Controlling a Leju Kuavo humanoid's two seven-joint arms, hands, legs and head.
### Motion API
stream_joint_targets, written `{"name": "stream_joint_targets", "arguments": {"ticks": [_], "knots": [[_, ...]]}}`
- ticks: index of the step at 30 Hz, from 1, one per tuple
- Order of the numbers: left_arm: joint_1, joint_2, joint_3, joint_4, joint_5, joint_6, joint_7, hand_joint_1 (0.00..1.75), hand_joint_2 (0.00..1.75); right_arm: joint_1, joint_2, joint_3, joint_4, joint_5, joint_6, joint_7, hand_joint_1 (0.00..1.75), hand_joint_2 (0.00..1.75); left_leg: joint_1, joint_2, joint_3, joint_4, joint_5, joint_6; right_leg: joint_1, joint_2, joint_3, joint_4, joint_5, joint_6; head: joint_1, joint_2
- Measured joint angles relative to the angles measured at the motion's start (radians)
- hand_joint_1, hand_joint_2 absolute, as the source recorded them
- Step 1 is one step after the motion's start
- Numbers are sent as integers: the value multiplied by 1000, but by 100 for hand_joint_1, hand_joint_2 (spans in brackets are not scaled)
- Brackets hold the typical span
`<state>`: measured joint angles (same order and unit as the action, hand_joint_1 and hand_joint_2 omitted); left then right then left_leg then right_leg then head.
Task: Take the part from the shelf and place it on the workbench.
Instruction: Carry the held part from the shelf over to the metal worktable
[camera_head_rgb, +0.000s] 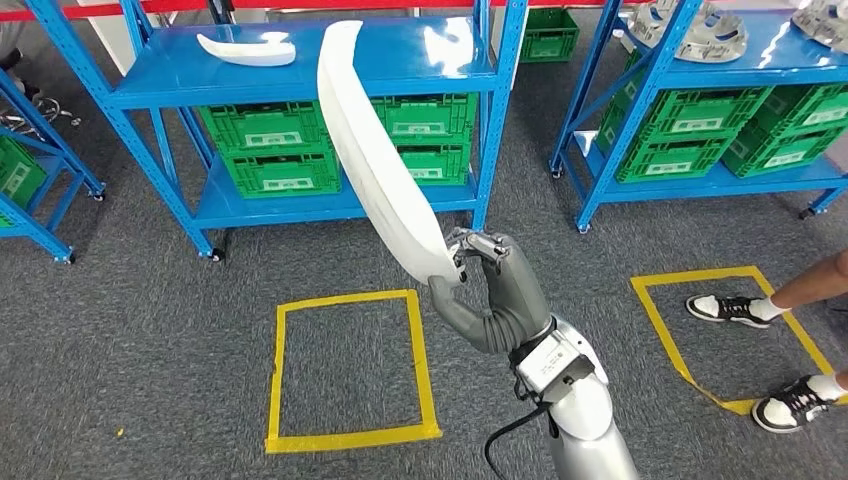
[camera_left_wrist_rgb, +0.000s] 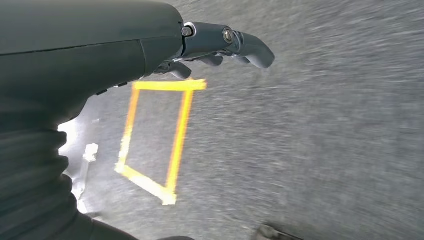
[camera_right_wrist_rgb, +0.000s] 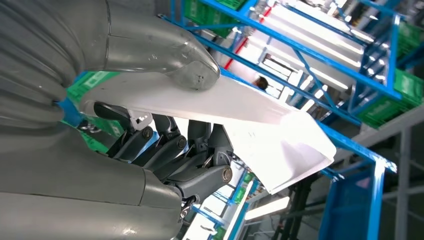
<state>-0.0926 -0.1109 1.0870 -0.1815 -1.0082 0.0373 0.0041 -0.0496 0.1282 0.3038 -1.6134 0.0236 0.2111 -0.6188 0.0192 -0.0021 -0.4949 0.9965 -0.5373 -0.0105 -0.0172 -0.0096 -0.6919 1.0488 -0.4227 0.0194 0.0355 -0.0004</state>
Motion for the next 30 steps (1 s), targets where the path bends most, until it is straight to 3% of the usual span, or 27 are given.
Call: {"name": "stream_joint_targets", "arguments": {"ticks": [3, 4, 5, 6, 8, 10, 12, 14, 15, 18, 19, 20, 21, 23, 24, 26, 28, 30], "knots": [[0, -1, 0, 0, -9, 5, 21, 0, 175, -7, -1, -7, 0, 8, 1, 14, 175, 175, -6, 6, -39, 6, 31, 21, 2, 3, -44, 182, -147, 4, 2, 0], [0, -1, 0, 0, -12, 6, 26, 0, 175, -8, -1, -8, 1, 10, 2, 18, 175, 175, -9, 6, -55, 9, 41, 22, 3, 3, -50, 239, -168, 2, 2, 0], [0, -1, 0, 0, -14, 7, 30, 0, 175, -9, -2, -9, 1, 12, 3, 23, 175, 175, -13, 7, -70, 12, 51, 24, 6, 4, -41, 267, -164, -2, 2, 0], [0, -2, 0, 0, -15, 8, 33, 0, 175, -10, -2, -10, 1, 14, 4, 28, 175, 175, -16, 7, -85, 16, 59, 24, 10, 4, -14, 257, -143, -9, 2, 0], [-1, -4, 0, 0, -16, 9, 37, 0, 175, -14, -2, -10, 1, 19, 5, 39, 175, 175, -22, 7, -110, 23, 76, 25, 22, 7, 84, 144, -106, -34, 2, 0], [-1, -8, 0, 0, -16, 9, 36, 0, 175, -21, -2, -10, 0, 22, 6, 46, 175, 175, -25, 7, -124, 24, 93, 20, 33, 9, 177, 3, -115, -54, 1, 0], [-1, -9, 0, 0, -15, 9, 30, 0, 175, -25, -3, -10, 0, 22, 6, 49, 175, 175, -23, 7, -129, 19, 113, 8, 39, 9, 205, -57, -122, -59, 3, 0], [0, -8, 0, 0, -12, 9, 24, 0, 175, -27, -4, -10, 1, 21, 7, 51, 175, 175, -20, 6, -137, 19, 115, -3, 34, 6, 195, -71, -99, -63, 6, 0], [0, -8, 0, 0, -11, 8, 21, 0, 175, -29, -4, -10, 1, 20, 7, 52, 175, 175, -20, 5, -145, 35, 90, -9, 30, 3, 186, -77, -85, -67, 5, 0], [0, -9, 1, 0, -9, 7, 15, 0, 175, -35, -4, -10, 5, 16, 10, 56, 175, 175, -14, 2, -178, 183, -50, -25, 26, 0, 142, -75, -48, -72, 4, 0], [-1, -9, 1, 0, -10, 7, 14, 0, 175, -36, -5, -10, 7, 16, 11, 57, 175, 175, -11, 2, -184, 240, -73, -31, 25, 0, 123, -70, -36, -70, 3, 0], [-1, -9, 1, 0, -11, 7, 15, 0, 175, -36, -6, -10, 9, 16, 12, 58, 175, 175, -8, 2, -180, 278, -71, -35, 24, -1, 103, -64, -24, -67, 3, 0], [-1, -9, 1, 0, -12, 7, 15, 0, 175, -36, -7, -10, 12, 16, 13, 58, 175, 175, -6, 2, -165, 289, -46, -39, 22, -2, 82, -57, -13, -64, 3, 0], [-3, -11, 1, 0, -15, 7, 17, 0, 175, -37, -9, -10, 14, 14, 13, 58, 175, 175, -1, 2, -89, 220, 5, -45, 18, -3, 39, -39, 9, -54, 3, 0], [-4, -13, 1, 0, -15, 7, 17, 0, 175, -37, -10, -10, 15, 13, 12, 58, 175, 175, -1, 1, -32, 144, 0, -47, 17, -3, 22, -30, 18, -48, 3, 0], [-8, -16, 0, 0, -17, 4, 15, 0, 175, -37, -12, -10, 15, 9, 8, 58, 175, 175, -5, -2, 40, 26, -38, -34, 18, -4, 4, -22, 36, -35, 4, 0], [-9, -18, 0, 0, -17, -3, 3, 0, 175, -36, -17, -10, 18, 3, 5, 55, 175, 175, -12, -1, 42, -3, -44, -8, 16, -5, 1, -30, 56, -21, 3, 0], [-8, -20, 1, 0, -15, -9, -12, 0, 175, -35, -24, -11, 22, -2, 4, 52, 175, 175, -11, 7, 26, -5, -24, 14, 10, -2, -11, -14, 41, -7, 2, 0]]}}
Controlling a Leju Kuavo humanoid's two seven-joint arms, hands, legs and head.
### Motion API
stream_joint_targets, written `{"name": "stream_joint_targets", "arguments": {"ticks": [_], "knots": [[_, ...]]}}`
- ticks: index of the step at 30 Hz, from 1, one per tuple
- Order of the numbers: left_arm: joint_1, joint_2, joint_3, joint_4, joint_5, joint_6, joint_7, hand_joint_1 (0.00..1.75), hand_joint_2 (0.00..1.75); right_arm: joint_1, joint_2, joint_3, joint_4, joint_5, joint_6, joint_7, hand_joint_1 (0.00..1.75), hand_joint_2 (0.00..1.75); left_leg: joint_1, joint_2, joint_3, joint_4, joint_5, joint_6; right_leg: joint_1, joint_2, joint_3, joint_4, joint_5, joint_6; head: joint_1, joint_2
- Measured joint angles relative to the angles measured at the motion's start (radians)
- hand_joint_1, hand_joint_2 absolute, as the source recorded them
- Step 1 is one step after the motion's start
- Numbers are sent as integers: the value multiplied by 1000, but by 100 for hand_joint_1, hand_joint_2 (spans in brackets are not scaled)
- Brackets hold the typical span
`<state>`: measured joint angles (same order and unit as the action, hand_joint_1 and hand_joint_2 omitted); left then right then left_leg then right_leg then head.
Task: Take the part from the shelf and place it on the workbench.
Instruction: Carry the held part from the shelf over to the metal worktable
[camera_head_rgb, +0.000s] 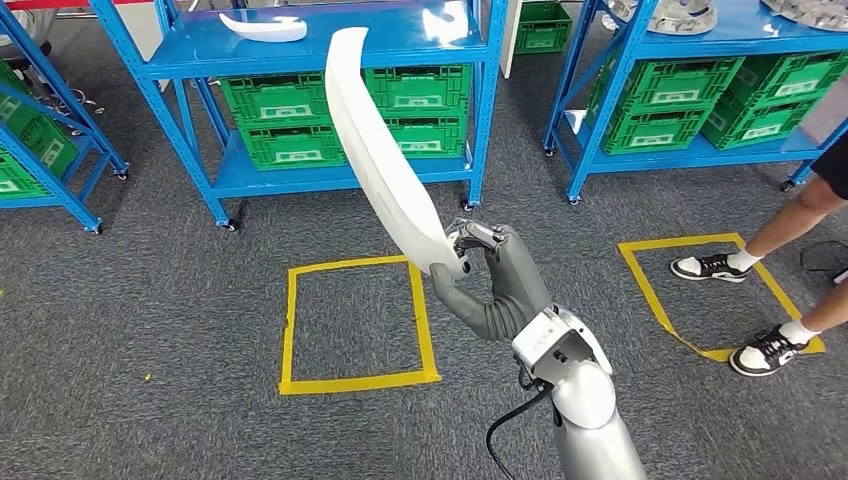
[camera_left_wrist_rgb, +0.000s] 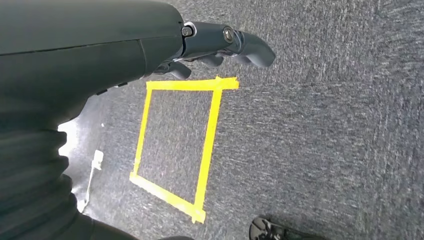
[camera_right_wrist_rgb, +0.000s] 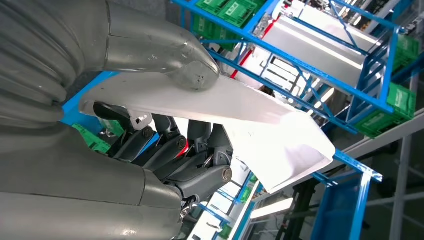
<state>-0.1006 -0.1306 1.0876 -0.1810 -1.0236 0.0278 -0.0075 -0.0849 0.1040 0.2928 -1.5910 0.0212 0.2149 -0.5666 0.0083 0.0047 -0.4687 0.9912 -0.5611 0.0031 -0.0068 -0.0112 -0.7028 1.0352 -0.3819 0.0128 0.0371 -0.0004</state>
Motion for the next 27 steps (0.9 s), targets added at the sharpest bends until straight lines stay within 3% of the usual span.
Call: {"name": "stream_joint_targets", "arguments": {"ticks": [2, 4, 5, 6, 7, 9, 10, 11, 13, 15, 17, 19, 20, 21, 23, 25, 27], "knots": [[0, 0, 1, 0, 5, -1, -12, 0, 175, -1, -7, -1, 5, -5, -1, -4, 175, 175, 2, 11, -23, 0, 23, 13, -3, 5, -34, 95, -81, 11, 1, 0], [-1, 4, 4, -1, 17, 3, -20, 0, 175, -2, -11, -2, 11, -9, -2, -8, 175, 175, 1, 22, -48, 4, 42, 16, -4, 6, -67, 227, -169, 18, 1, 0], [-2, 5, 7, -2, 25, 4, -24, 0, 175, -2, -11, -2, 13, -11, -3, -9, 175, 175, 0, 28, -61, 8, 51, 15, -4, 6, -64, 262, -190, 19, 1, 0], [-2, 6, 11, -2, 33, 5, -28, 0, 175, -2, -12, -2, 15, -12, -5, -11, 175, 175, 0, 35, -73, 13, 58, 12, -4, 5, -41, 257, -192, 19, 1, 0], [-2, 6, 15, -2, 38, 4, -33, 0, 175, -2, -12, -3, 17, -12, -6, -14, 175, 175, 1, 43, -84, 18, 63, 10, -4, 1, 5, 210, -179, 18, 1, 0], [-2, 7, 22, -2, 42, 0, -43, 0, 175, -6, -12, -3, 17, -13, -10, -21, 175, 175, 0, 59, -98, 28, 69, 2, -1, -25, 114, 67, -150, 10, 1, 0], [-2, 9, 23, -2, 39, -3, -46, 0, 175, -7, -11, -3, 17, -13, -12, -24, 175, 175, -2, 67, -102, 31, 71, -3, 2, -36, 148, 14, -141, 4, 1, 0], [-2, 11, 24, -2, 36, -4, -47, 0, 175, -8, -11, -3, 17, -13, -15, -26, 175, 175, -3, 74, -104, 33, 74, -8, 5, -42, 162, -13, -139, -3, 0, 0], [-3, 14, 27, -2, 36, -5, -52, 0, 175, -4, -10, -4, 16, -14, -18, -27, 175, 175, -2, 89, -103, 31, 79, -20, 9, -29, 156, -20, -132, -17, 0, 0], [-3, 18, 31, -2, 42, -8, -63, 0, 175, 3, -7, -6, 17, -19, -17, -29, 175, 175, 1, 77, -110, 42, 70, -34, 6, -14, 150, -26, -119, -31, 0, 0], [-1, 22, 32, -2, 42, -13, -72, 0, 175, 6, 0, -8, 21, -27, -16, -37, 175, 175, 4, 33, -140, 115, 14, -43, 2, 0, 142, -31, -105, -44, -1, 0], [5, 27, 33, -2, 39, -14, -70, 0, 175, 11, 5, -9, 32, -32, -16, -51, 175, 175, 4, 5, -185, 241, -57, -46, 4, 19, 129, -30, -95, -50, -2, 0], [8, 30, 34, -2, 36, -13, -63, 0, 175, 15, 6, -10, 38, -33, -16, -59, 175, 175, 4, 1, -199, 285, -74, -46, 6, 30, 123, -29, -90, -51, -2, 0], [10, 33, 35, -2, 30, -11, -54, 0, 175, 19, 6, -11, 44, -33, -17, -67, 175, 175, 4, -2, -196, 295, -71, -45, 7, 41, 117, -28, -86, -50, -2, 0], [11, 39, 35, -2, 15, -6, -34, 0, 175, 26, 6, -15, 52, -37, -20, -81, 175, 175, 4, -15, -140, 204, -20, -37, 8, 64, 108, -23, -79, -46, -2, 0], [12, 44, 35, -2, -1, -5, -21, 0, 175, 29, 7, -19, 55, -43, -21, -92, 175, 175, 3, -56, -71, 73, 19, -26, 9, 84, 99, -17, -74, -38, -1, 0], [12, 50, 35, -2, -13, -5, -21, 0, 175, 33, 7, -21, 56, -51, -19, -101, 175, 175, 0, -75, -48, 20, 24, -19, 8, 103, 90, -14, -66, -26, -1, 0]]}}
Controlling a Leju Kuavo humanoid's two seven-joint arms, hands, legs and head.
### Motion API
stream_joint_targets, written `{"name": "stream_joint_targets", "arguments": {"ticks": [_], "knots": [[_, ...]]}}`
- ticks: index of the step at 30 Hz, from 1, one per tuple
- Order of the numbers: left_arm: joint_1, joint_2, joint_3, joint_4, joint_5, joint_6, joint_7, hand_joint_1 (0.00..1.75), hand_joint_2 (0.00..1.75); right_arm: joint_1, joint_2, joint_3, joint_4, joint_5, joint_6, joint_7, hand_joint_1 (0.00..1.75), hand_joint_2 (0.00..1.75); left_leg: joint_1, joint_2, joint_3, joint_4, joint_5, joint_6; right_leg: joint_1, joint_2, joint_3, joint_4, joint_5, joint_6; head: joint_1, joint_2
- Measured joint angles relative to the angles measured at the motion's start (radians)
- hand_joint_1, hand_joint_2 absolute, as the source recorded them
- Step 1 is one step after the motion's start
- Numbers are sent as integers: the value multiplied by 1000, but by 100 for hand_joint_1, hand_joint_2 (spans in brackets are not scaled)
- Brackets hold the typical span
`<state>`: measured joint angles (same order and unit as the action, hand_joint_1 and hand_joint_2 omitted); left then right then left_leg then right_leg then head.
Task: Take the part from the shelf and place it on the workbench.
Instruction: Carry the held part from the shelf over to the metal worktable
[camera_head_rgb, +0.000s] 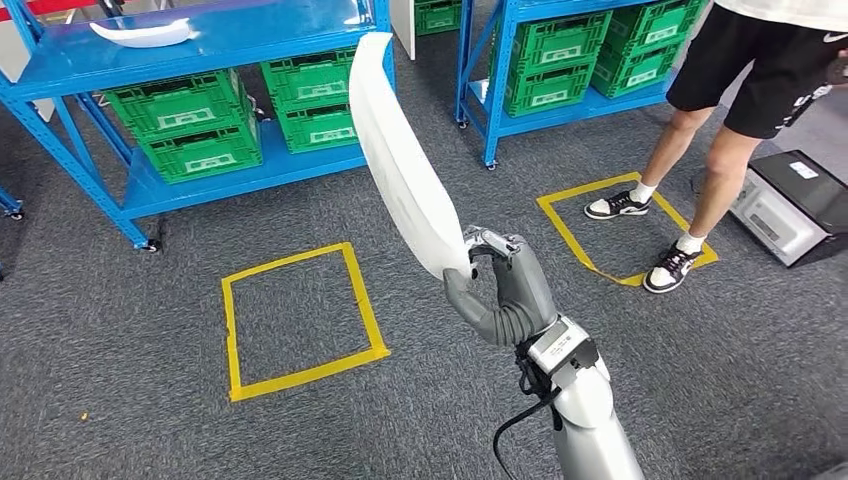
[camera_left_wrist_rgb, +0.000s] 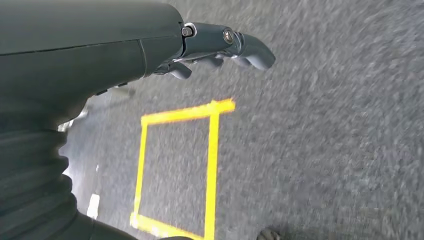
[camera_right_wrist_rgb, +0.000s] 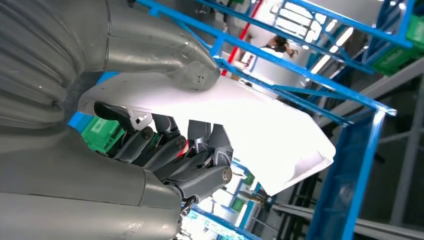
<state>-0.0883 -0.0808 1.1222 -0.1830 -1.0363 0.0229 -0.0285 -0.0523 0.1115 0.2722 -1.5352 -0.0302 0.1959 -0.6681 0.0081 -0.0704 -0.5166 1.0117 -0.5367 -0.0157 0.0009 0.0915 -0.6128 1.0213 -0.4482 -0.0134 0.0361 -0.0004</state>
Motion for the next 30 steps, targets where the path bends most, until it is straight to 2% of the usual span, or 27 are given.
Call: {"name": "stream_joint_targets", "arguments": {"ticks": [2, 3, 4, 6, 7, 8, 9, 10, 11, 13, 14, 15, 17, 18, 20, 21, 22, 23, 24, 25, 26, 27, 28, 30], "knots": [[0, 4, -1, 0, -5, -4, -18, 0, 175, 7, 1, -4, 0, -10, 5, -7, 175, 175, 0, 22, 1, -3, 9, 9, -3, 15, -7, -1, 8, 13, 0, 0], [-1, 6, -2, 0, -5, -8, -30, 0, 175, 9, 1, -8, 0, -14, 8, -8, 175, 175, 2, 34, 2, -6, 15, 16, -3, 7, -12, 6, 4, 18, 1, 0], [-1, 8, -3, -1, -5, -12, -40, 0, 175, 11, 2, -11, 0, -16, 12, -8, 175, 175, 5, 46, 1, -9, 21, 22, -2, -11, -26, 31, -14, 23, 5, 0], [3, 12, -4, -1, -5, -19, -51, 0, 175, 11, 6, -15, 1, -21, 19, -6, 175, 175, 8, 74, -6, -12, 27, 29, -3, -59, -75, 139, -80, 32, 11, 0], [5, 13, -4, -1, -7, -20, -53, 0, 175, 13, 8, -15, 1, -22, 21, -2, 175, 175, 8, 88, -10, -11, 28, 29, -6, -73, -104, 209, -114, 37, 12, 0], [7, 14, -5, -1, -11, -22, -50, 0, 175, 15, 9, -16, 1, -23, 22, 3, 175, 175, 8, 103, -13, -9, 29, 29, -10, -80, -124, 260, -133, 41, 12, 0], [7, 14, -6, -1, -18, -21, -42, 0, 175, 18, 10, -18, 0, -22, 21, 9, 175, 175, 8, 117, -16, -7, 29, 28, -13, -84, -128, 280, -136, 45, 13, 0], [7, 12, -9, 0, -29, -20, -23, 0, 175, 21, 10, -22, -2, -19, 20, 16, 175, 175, 9, 130, -18, -5, 29, 27, -17, -89, -110, 258, -121, 47, 12, 0], [6, 9, -13, 0, -40, -19, 5, 0, 175, 25, 10, -26, -5, -15, 19, 22, 175, 175, 11, 143, -19, -2, 28, 25, -19, -99, -72, 200, -94, 49, 13, 0], [5, 3, -23, 1, -60, -13, 65, 0, 175, 33, 10, -37, -16, -10, 18, 31, 175, 175, 10, 164, -19, 5, 23, 16, -19, -143, 8, 62, -53, 47, 12, 0], [4, 0, -28, 1, -64, -11, 83, 0, 175, 38, 10, -42, -22, -11, 20, 33, 175, 175, 8, 172, -18, 7, 21, 9, -16, -159, 29, 22, -45, 43, 12, 0], [4, -5, -32, 1, -69, -12, 92, 0, 175, 44, 9, -48, -29, -13, 21, 35, 175, 175, 6, 180, -16, 7, 19, 2, -13, -167, 35, 6, -45, 37, 11, 0], [2, -17, -42, 2, -84, -24, 94, 0, 175, 64, 7, -63, -44, -12, 23, 42, 175, 175, 5, 197, -10, 4, 18, -13, -11, -146, 30, 5, -41, 22, 11, 0], [1, -23, -50, 2, -99, -33, 92, 0, 175, 74, 7, -70, -52, -11, 24, 46, 175, 175, 7, 192, -10, 6, 13, -19, -13, -136, 30, 2, -38, 15, 11, 0], [3, -32, -73, 4, -146, -48, 87, 0, 175, 88, 6, -79, -66, -7, 31, 55, 175, 175, 11, 145, -31, 58, -28, -27, -18, -114, 29, -5, -28, 1, 10, 0], [6, -36, -90, 5, -173, -54, 86, 0, 175, 92, 5, -82, -72, -5, 36, 59, 175, 175, 12, 112, -55, 116, -62, -28, -17, -102, 27, -6, -25, -4, 9, 0], [8, -38, -107, 7, -196, -57, 87, 0, 175, 97, 3, -82, -75, -3, 40, 62, 175, 175, 12, 90, -84, 184, -97, -28, -16, -89, 25, -6, -23, -7, 9, 0], [10, -39, -123, 8, -212, -58, 89, 0, 175, 104, 0, -82, -77, -1, 42, 63, 175, 175, 11, 79, -110, 243, -119, -27, -13, -74, 24, -6, -22, -9, 9, 0], [11, -40, -137, 9, -223, -59, 89, 0, 175, 112, -6, -82, -78, -1, 40, 62, 175, 175, 11, 75, -125, 275, -124, -25, -11, -60, 23, -5, -21, -10, 9, 0], [11, -40, -150, 9, -230, -59, 88, 0, 175, 120, -15, -81, -79, -2, 37, 58, 175, 175, 10, 72, -122, 267, -106, -22, -9, -45, 23, -4, -21, -10, 9, 0], [10, -39, -160, 9, -234, -58, 84, 0, 175, 125, -24, -79, -79, -5, 33, 54, 175, 175, 9, 66, -102, 223, -74, -18, -8, -31, 23, -2, -21, -10, 9, 0], [8, -39, -168, 9, -237, -57, 79, 0, 175, 128, -34, -76, -79, -9, 28, 47, 175, 175, 9, 47, -73, 156, -37, -13, -9, -18, 22, 1, -21, -9, 9, 0], [4, -37, -175, 9, -236, -53, 74, 0, 175, 128, -44, -72, -79, -14, 25, 40, 175, 175, 10, 18, -46, 90, -11, -8, -8, -6, 19, 5, -21, -6, 9, 0], [-7, -34, -183, 8, -229, -42, 66, 0, 175, 126, -60, -57, -78, -22, 22, 27, 175, 175, 10, -24, -17, 20, 6, -2, -11, 18, 8, 9, -17, 7, 9, 0]]}}
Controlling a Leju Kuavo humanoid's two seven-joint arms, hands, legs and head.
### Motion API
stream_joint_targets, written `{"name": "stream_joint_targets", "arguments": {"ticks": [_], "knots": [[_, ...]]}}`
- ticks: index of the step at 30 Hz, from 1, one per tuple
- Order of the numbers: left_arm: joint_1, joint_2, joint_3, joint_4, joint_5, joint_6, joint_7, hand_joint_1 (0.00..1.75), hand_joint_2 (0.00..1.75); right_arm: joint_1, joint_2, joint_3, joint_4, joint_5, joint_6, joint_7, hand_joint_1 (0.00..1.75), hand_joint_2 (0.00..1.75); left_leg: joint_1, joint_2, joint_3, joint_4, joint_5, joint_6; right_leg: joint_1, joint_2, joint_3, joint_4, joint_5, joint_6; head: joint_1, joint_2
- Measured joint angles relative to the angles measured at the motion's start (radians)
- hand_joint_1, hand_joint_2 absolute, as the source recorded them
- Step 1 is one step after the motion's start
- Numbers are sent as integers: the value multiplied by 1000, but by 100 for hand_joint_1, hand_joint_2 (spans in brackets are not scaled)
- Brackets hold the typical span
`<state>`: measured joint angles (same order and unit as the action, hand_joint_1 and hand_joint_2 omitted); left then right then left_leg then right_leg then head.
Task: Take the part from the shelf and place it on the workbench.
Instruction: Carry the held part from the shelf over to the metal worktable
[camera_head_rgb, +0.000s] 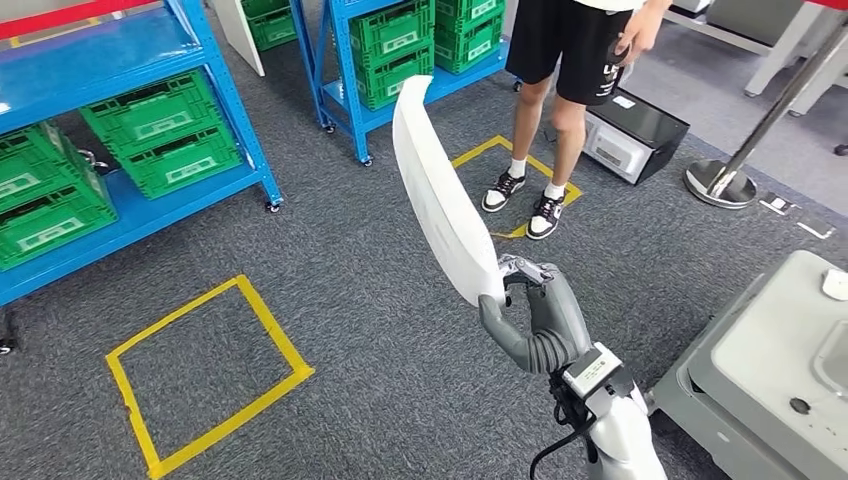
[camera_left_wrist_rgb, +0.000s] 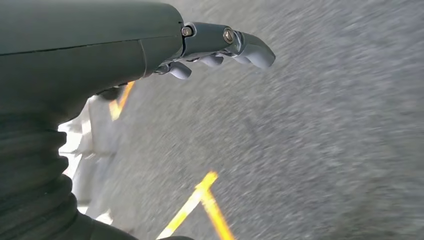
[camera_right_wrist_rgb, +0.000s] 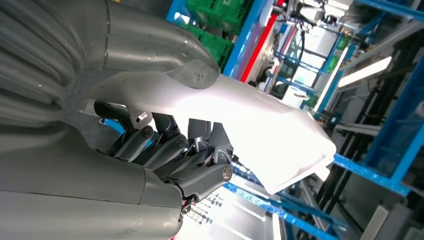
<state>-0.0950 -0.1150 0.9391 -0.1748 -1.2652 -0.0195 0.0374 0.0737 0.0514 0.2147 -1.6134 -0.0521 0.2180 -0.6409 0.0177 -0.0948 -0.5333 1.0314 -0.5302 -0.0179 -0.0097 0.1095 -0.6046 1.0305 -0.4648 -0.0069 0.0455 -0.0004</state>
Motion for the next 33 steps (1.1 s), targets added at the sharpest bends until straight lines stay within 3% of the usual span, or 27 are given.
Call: {"name": "stream_joint_targets", "arguments": {"ticks": [1, 2, 3, 5, 6, 7, 9, 10, 12, 14, 15, 17, 18, 20, 22, 23, 24, 25, 26, 27, 29, 31, 33], "knots": [[-6, 2, -2, 0, 9, 7, -5, 0, 175, -1, -8, 8, 1, -4, 0, -7, 175, 175, -2, -2, 2, -5, -2, 3, -2, 13, -6, -1, 4, 9, 0, 0], [-13, 3, -4, -1, 22, 16, -13, 0, 175, -2, -15, 14, 2, -9, -1, -15, 175, 175, -1, 10, 3, -8, 2, 8, -4, 25, -10, -5, 10, 18, 0, 0], [-20, 4, -4, -2, 40, 26, -25, 0, 175, -4, -21, 20, 6, -14, -2, -25, 175, 175, 0, 23, 4, -13, 7, 14, -4, 17, -14, -4, 12, 25, 0, 0], [-32, 6, -1, -4, 79, 39, -53, 0, 175, -17, -32, 30, 20, -26, -6, -44, 175, 175, 4, 52, 6, -24, 18, 26, 0, -35, -38, 37, -13, 33, 6, 0], [-35, 7, 3, -5, 98, 36, -67, 0, 175, -24, -36, 35, 28, -29, -11, -49, 175, 175, 3, 68, 5, -26, 20, 30, 0, -70, -62, 88, -42, 36, 9, 0], [-37, 8, 10, -6, 116, 26, -81, 0, 175, -31, -38, 41, 36, -29, -21, -52, 175, 175, 2, 84, 4, -26, 20, 32, -1, -89, -93, 154, -74, 40, 11, 0], [-37, 12, 28, -7, 154, -1, -104, 0, 175, -35, -39, 52, 46, -26, -51, -55, 175, 175, 1, 116, 3, -24, 19, 32, -6, -101, -139, 257, -110, 47, 11, 0], [-35, 13, 39, -7, 171, -9, -110, 0, 175, -35, -39, 58, 49, -26, -70, -55, 175, 175, 1, 131, 3, -23, 18, 31, -9, -104, -137, 260, -103, 49, 11, 0], [-29, 16, 63, -7, 199, -14, -109, 0, 175, -41, -39, 69, 52, -31, -102, -56, 175, 175, 3, 158, 4, -20, 14, 26, -13, -123, -73, 154, -49, 50, 11, 0], [-19, 23, 85, -8, 215, -12, -100, 0, 175, -54, -38, 79, 52, -45, -121, -57, 175, 175, 0, 180, 3, -15, 6, 14, -10, -156, -5, 33, -13, 42, 10, 0], [-14, 27, 95, -8, 221, -9, -94, 0, 175, -61, -38, 83, 52, -54, -126, -58, 175, 175, -2, 189, 4, -15, 3, 7, -7, -165, 11, 2, -8, 36, 10, 0], [-6, 38, 115, -9, 236, 5, -72, 0, 175, -65, -38, 89, 47, -69, -134, -60, 175, 175, -3, 204, 13, -19, 0, -7, -1, -155, 11, -7, -10, 23, 9, 0], [-3, 43, 126, -9, 245, 17, -57, 0, 175, -63, -38, 90, 41, -72, -135, -60, 175, 175, 0, 205, 17, -20, -2, -13, -3, -146, 10, -8, -8, 17, 9, 0], [4, 51, 149, -9, 263, 41, -24, 0, 175, -56, -38, 90, 22, -72, -130, -60, 175, 175, 3, 166, 4, 15, -29, -22, -8, -129, 11, -13, -2, 3, 8, 0], [15, 56, 171, -9, 275, 56, 2, 0, 175, -53, -38, 86, 5, -68, -118, -61, 175, 175, 4, 113, -47, 131, -93, -25, -9, -110, 11, -15, 0, -6, 6, 0], [21, 56, 180, -9, 278, 59, 9, 0, 175, -50, -38, 80, 0, -66, -111, -61, 175, 175, 3, 103, -80, 199, -122, -25, -7, -100, 11, -15, 0, -8, 6, 0], [25, 57, 188, -9, 281, 60, 10, 0, 175, -47, -38, 73, -4, -64, -106, -61, 175, 175, 3, 99, -105, 250, -135, -24, -6, -87, 11, -15, -1, -8, 6, 0], [28, 56, 195, -8, 284, 60, 6, 0, 175, -43, -38, 65, -7, -64, -100, -61, 175, 175, 2, 97, -116, 266, -129, -23, -5, -74, 12, -14, -1, -9, 6, 0], [30, 56, 201, -8, 289, 59, -2, 0, 175, -41, -38, 57, -9, -62, -96, -60, 175, 175, 2, 95, -108, 241, -102, -20, -4, -60, 12, -13, -1, -8, 6, 0], [31, 55, 207, -7, 293, 56, -11, 0, 175, -40, -38, 50, -10, -57, -94, -60, 175, 175, 3, 87, -84, 182, -63, -17, -5, -47, 13, -12, -1, -8, 6, 0], [31, 52, 214, -6, 296, 46, -26, 0, 175, -41, -38, 43, -10, -46, -92, -60, 175, 175, 4, 45, -29, 52, -7, -10, -5, -21, 11, -6, -1, -2, 7, 0], [28, 47, 218, -4, 286, 34, -26, 0, 175, -42, -38, 40, -10, -39, -91, -59, 175, 175, 2, 20, -9, -1, 1, -2, -6, 2, 4, -4, 1, 13, 7, 0], [25, 37, 219, -2, 267, 24, -19, 0, 175, -36, -38, 34, -11, -34, -91, -57, 175, 175, 0, 40, -2, -7, 5, 10, -9, 21, -1, -9, 7, 29, 7, 0]]}}
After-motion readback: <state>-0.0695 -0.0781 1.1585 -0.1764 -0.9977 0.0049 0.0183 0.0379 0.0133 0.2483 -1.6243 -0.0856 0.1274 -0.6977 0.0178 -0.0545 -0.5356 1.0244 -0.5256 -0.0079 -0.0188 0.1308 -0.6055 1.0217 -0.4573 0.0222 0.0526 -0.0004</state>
